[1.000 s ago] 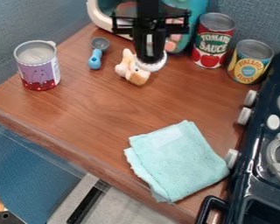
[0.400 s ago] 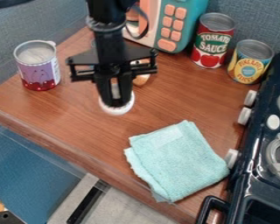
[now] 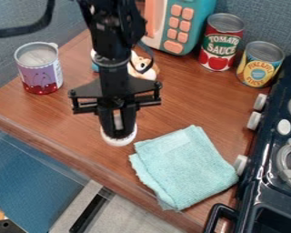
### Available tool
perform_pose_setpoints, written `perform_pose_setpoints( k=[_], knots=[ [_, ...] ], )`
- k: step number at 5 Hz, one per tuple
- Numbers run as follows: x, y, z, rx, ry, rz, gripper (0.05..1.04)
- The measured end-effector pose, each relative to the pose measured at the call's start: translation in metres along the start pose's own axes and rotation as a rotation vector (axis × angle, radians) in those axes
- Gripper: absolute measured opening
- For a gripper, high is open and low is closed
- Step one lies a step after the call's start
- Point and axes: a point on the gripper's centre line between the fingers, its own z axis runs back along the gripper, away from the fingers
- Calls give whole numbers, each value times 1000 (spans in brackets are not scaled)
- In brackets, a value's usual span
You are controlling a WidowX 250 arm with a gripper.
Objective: Move the little thing to the left side of the blue cloth
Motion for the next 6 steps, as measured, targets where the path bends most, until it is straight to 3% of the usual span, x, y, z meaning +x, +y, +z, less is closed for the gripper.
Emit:
perform_pose_setpoints(
  k=[2, 3, 5, 6],
  knots=[
    [1, 2, -19, 40, 25, -23, 231],
    [3, 11, -26, 82, 44, -16, 285],
    [5, 16, -28, 116, 74, -2, 874],
    [8, 7, -17, 171, 47, -25, 1009]
  ],
)
